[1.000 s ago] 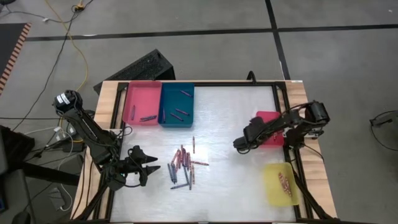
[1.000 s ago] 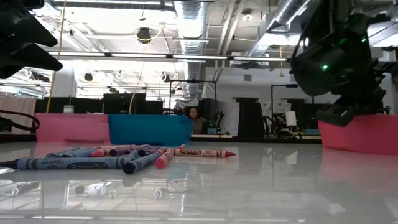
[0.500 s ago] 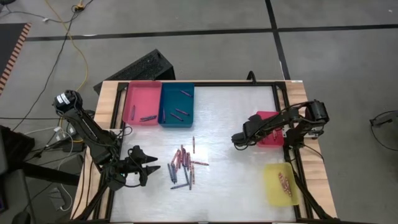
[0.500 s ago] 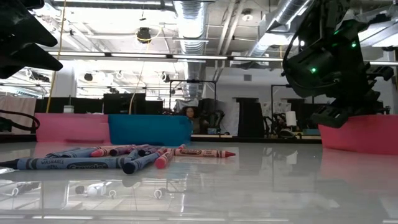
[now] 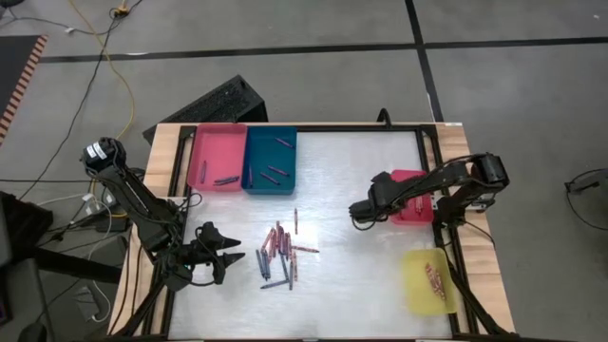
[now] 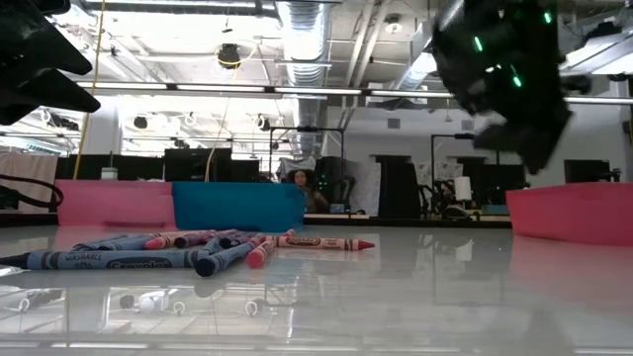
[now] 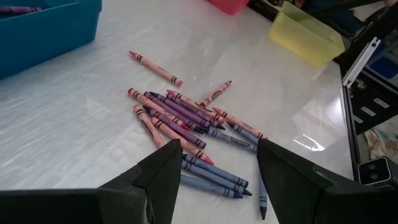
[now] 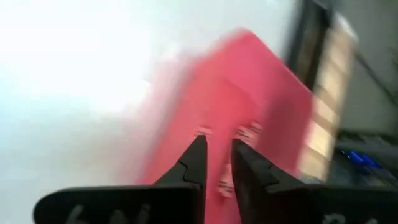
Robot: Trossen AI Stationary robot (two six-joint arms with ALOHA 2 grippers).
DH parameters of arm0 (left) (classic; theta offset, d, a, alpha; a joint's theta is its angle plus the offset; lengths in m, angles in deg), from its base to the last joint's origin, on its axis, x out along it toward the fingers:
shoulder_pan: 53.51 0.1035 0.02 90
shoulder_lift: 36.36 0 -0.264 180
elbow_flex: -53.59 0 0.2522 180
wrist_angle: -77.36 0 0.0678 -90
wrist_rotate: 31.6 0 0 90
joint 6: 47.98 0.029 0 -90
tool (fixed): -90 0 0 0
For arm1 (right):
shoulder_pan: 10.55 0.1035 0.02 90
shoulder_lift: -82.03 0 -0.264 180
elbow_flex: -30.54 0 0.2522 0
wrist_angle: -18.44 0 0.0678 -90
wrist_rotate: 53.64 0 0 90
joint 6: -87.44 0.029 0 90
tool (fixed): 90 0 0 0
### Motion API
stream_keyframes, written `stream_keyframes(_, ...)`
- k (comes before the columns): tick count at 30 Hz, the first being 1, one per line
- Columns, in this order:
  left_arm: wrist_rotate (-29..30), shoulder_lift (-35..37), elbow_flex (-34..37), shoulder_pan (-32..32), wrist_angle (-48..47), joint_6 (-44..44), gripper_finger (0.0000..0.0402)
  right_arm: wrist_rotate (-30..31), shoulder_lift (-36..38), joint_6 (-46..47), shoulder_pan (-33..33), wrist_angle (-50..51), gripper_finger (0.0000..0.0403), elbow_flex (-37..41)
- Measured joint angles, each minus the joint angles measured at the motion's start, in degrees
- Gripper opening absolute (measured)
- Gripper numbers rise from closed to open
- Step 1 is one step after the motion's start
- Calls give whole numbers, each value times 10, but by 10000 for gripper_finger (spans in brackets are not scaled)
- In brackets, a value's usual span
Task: Sort crayons
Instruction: Put the red crayon into the small red bin
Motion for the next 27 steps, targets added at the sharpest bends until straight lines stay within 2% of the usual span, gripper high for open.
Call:
stream_keyframes(3, 0, 0, 0, 0, 1, 0, 199, -9, 13, -67, 19, -54, 69, -45)
stream_keyframes(7, -1, 0, 0, 0, 1, -1, 199, -10, 20, -169, 60, -194, 69, -91)
stream_keyframes(12, -1, 0, 0, 0, 1, -1, 199, -10, 10, -338, 126, -438, 69, -98)
stream_keyframes(17, -1, 0, 0, 0, 1, -1, 199, -10, -30, -472, 180, -591, 69, -98)
stream_keyframes(21, -1, 0, 0, 0, 2, -2, 199, -8, -82, -516, 197, -659, 69, -98)
stream_keyframes(27, -1, 0, 0, 0, 2, -2, 199, -10, -168, -523, 193, -710, 69, -98)
